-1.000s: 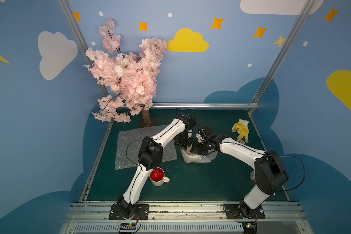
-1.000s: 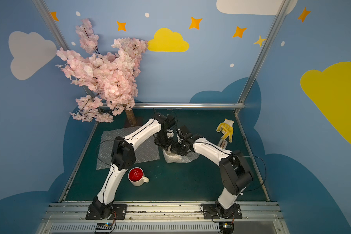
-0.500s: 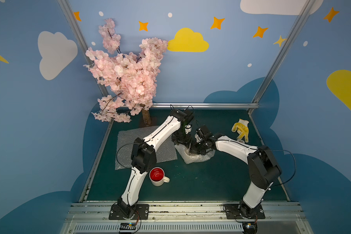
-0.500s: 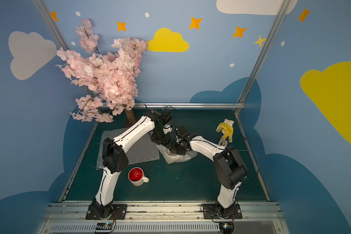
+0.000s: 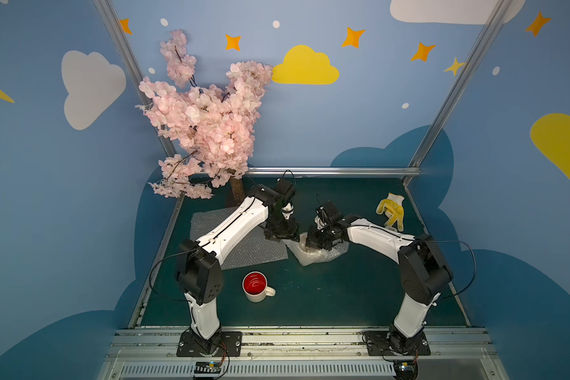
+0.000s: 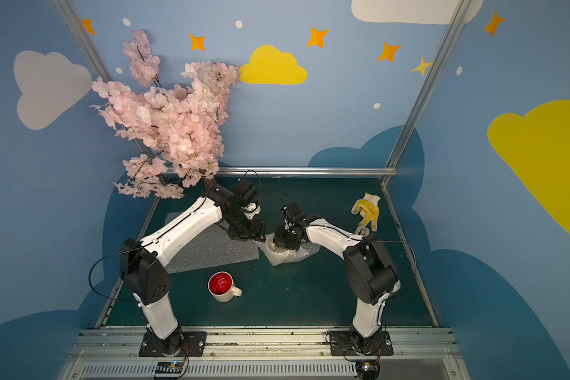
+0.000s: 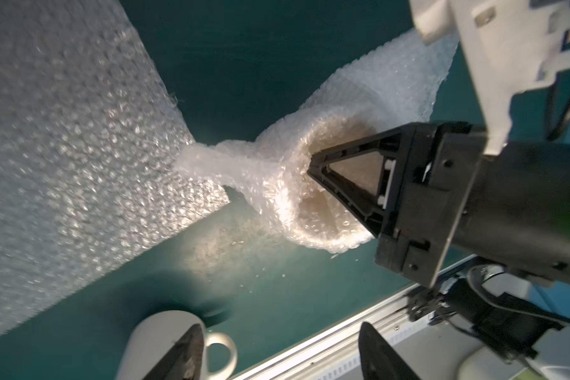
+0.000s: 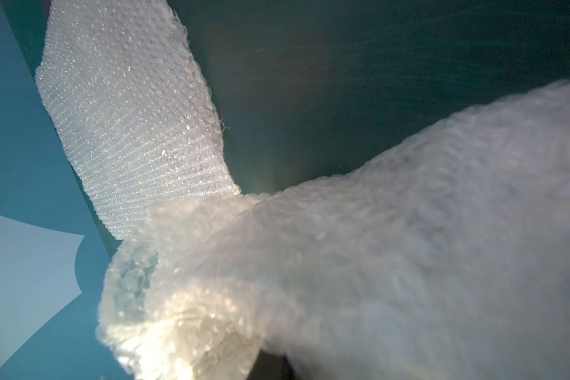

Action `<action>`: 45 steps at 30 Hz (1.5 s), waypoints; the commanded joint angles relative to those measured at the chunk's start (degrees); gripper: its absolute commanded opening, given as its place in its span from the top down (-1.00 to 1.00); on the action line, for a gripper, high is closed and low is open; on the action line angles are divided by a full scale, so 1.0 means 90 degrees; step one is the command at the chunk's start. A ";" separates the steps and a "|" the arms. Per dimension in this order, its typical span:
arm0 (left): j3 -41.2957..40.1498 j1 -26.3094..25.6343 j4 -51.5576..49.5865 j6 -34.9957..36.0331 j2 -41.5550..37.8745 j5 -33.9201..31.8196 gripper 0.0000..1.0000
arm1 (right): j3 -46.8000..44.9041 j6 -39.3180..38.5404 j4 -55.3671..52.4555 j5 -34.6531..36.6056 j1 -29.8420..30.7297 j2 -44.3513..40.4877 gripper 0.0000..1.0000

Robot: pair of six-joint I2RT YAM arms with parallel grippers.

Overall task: Wrap mugs in bubble wrap
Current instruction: Wrap the mug in bubble wrap.

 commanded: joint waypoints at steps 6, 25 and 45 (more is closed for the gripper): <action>-0.1280 -0.0066 0.1630 -0.1777 -0.0228 0.0502 -0.63 | -0.0221 0.0360 0.0310 0.0487 0.0041 -0.0265 1.00; -0.0669 -0.0035 0.1926 -0.1816 0.1096 0.0709 0.32 | -0.0126 0.0189 0.0297 0.0600 0.0096 -0.0541 0.62; 0.0727 0.0118 0.0486 -0.0871 0.1847 0.0274 0.95 | 0.0043 -0.0511 0.0133 0.0333 0.0096 -0.0961 0.24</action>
